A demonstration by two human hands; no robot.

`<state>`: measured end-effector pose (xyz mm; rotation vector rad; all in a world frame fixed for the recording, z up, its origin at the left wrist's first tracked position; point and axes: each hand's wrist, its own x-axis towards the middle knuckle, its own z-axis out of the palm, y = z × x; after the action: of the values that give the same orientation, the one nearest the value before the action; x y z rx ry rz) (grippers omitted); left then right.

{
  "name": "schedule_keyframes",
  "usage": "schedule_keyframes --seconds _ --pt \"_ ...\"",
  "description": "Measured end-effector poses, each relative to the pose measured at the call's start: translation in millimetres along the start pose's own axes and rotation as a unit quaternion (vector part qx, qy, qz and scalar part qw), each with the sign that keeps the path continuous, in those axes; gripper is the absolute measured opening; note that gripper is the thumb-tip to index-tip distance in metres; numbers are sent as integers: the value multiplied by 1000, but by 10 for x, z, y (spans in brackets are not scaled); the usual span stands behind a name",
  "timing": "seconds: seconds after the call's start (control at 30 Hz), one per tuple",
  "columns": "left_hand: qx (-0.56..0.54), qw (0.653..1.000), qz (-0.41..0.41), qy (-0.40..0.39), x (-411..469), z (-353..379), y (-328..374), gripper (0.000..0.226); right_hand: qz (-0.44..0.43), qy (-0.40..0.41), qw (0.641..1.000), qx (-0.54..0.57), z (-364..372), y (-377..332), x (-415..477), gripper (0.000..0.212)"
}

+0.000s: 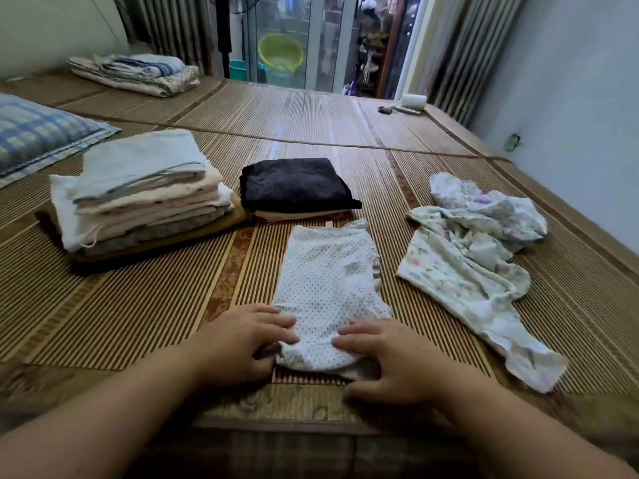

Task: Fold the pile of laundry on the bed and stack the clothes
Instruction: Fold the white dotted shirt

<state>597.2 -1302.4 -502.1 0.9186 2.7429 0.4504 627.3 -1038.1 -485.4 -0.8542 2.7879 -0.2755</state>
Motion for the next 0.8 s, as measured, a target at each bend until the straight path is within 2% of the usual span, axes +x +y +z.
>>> schedule_keyframes --seconds 0.1,0.17,0.27,0.33,0.43,0.53,0.6,0.67,0.73,0.77,0.8 --pt "27 998 4 50 0 97 18 43 33 -43 998 1 -43 -23 63 71" --pt "24 997 -5 69 5 106 14 36 54 -41 998 3 -23 -22 103 67" --pt "-32 998 -43 40 19 48 10 27 66 60 996 18 34 52 121 43" --pt "-126 990 -68 -12 16 -61 20 19 90 81 989 80 -33 104 112 20" --pt "-259 961 -74 -59 -4 -246 49 19 133 41 954 265 -249 120 57 11" --pt "-402 909 -78 -74 16 -372 21 28 129 37 891 434 -482 102 46 24" --pt "-498 861 -88 -50 71 -443 -5 40 124 32 851 510 -626 159 128 32" --pt "-586 800 -128 13 179 -470 -35 47 144 31 810 568 -740 226 294 34" --pt "-644 738 -178 95 328 -462 -57 37 191 85 778 593 -779 328 525 33" --pt "-655 716 -203 134 402 -451 -63 33 216 123 771 586 -760 401 660 36" --pt "-645 710 -231 164 465 -417 -88 33 237 158 769 572 -724 467 777 41"
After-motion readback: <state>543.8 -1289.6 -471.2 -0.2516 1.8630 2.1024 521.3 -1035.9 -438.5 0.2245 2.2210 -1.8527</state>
